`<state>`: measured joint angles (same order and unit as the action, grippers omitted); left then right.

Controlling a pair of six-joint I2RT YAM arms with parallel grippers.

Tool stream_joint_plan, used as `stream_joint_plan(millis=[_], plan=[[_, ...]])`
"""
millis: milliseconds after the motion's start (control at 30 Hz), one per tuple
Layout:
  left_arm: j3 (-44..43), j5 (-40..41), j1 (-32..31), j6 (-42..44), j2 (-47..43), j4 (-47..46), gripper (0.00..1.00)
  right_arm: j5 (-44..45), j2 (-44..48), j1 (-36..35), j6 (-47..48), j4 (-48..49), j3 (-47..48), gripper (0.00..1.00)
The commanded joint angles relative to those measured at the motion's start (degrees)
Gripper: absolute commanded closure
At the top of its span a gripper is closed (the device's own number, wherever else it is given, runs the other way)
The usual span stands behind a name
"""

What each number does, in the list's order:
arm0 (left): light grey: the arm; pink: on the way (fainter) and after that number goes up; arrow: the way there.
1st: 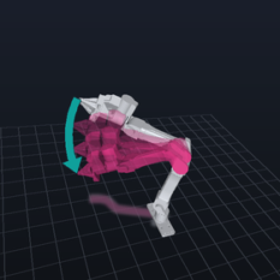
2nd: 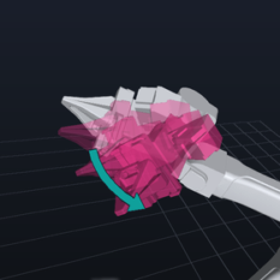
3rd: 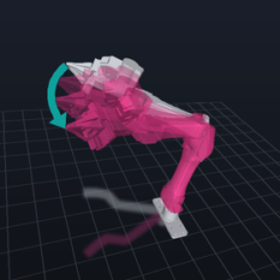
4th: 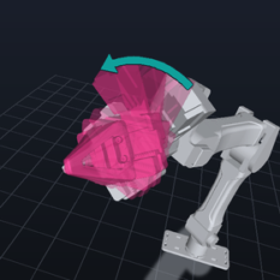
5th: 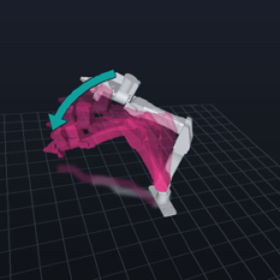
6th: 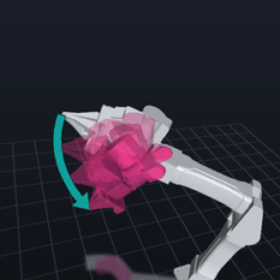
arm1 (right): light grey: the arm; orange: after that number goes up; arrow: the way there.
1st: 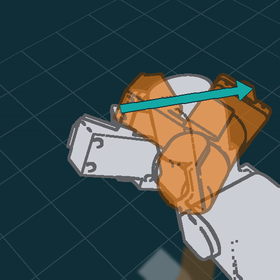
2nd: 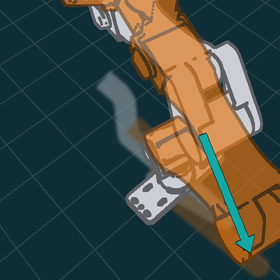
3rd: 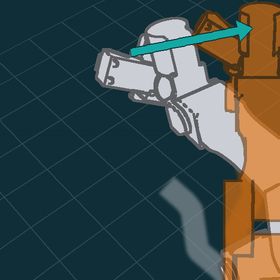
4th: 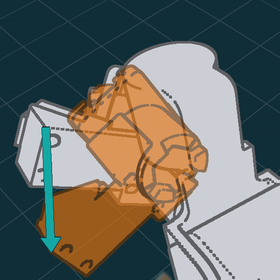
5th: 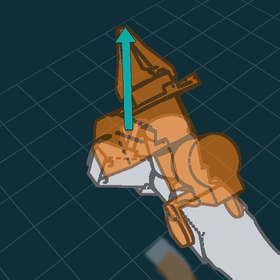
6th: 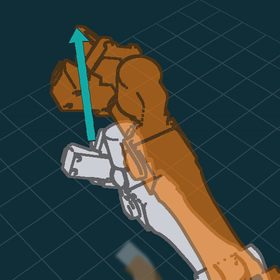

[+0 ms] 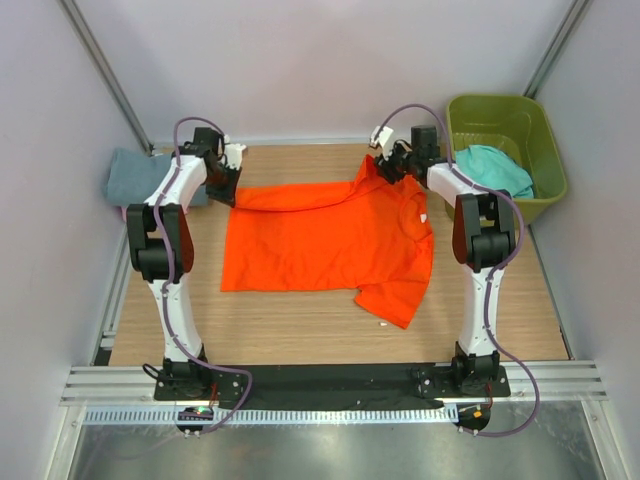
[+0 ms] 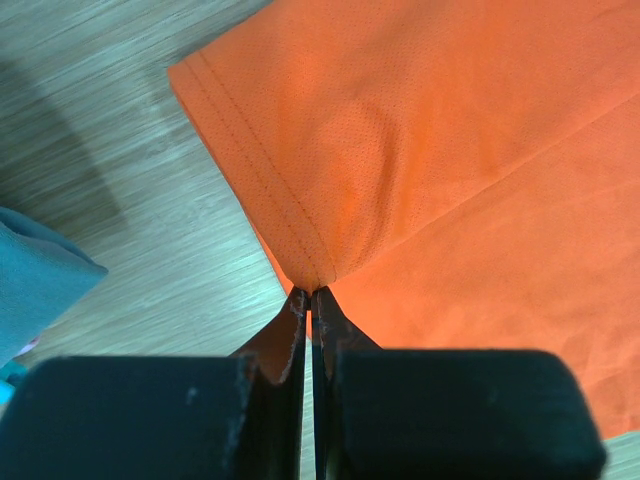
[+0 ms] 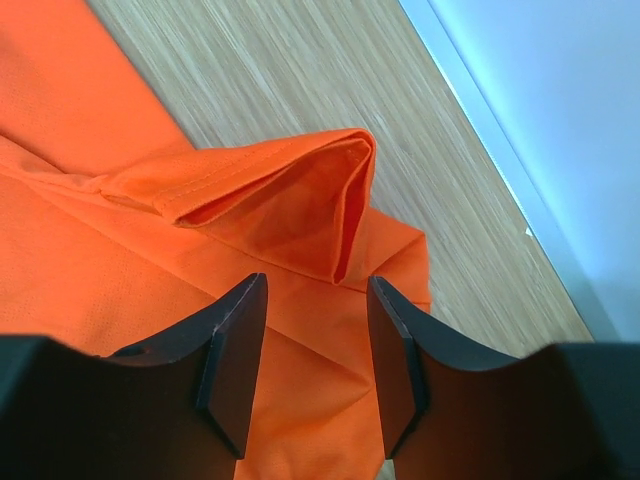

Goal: Fold and stack the t-shirts
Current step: Fold the tshirt

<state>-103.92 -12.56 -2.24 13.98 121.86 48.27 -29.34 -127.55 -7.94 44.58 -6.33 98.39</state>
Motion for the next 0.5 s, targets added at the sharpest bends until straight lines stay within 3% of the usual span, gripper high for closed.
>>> stream_joint_plan(millis=[0,167,400,467], plan=[[-2.1,-0.2,-0.1,0.2,-1.0,-0.9,1.0,-0.6,1.3,-0.8,0.8,1.7,2.0,0.5],[-1.5,-0.3,-0.1,0.0,-1.4,-0.9,1.0,0.8,-1.6,-1.2,0.4,3.0,4.4,0.54],[-1.9,-0.1,-0.1,0.0,-1.2,-1.1,1.0,1.7,-5.8,-1.9,0.6,1.0,10.0,0.79],[-2.0,-0.1,-0.2,0.0,-1.3,-1.2,1.0,2.0,-6.1,-1.9,0.6,0.8,11.2,0.8]])
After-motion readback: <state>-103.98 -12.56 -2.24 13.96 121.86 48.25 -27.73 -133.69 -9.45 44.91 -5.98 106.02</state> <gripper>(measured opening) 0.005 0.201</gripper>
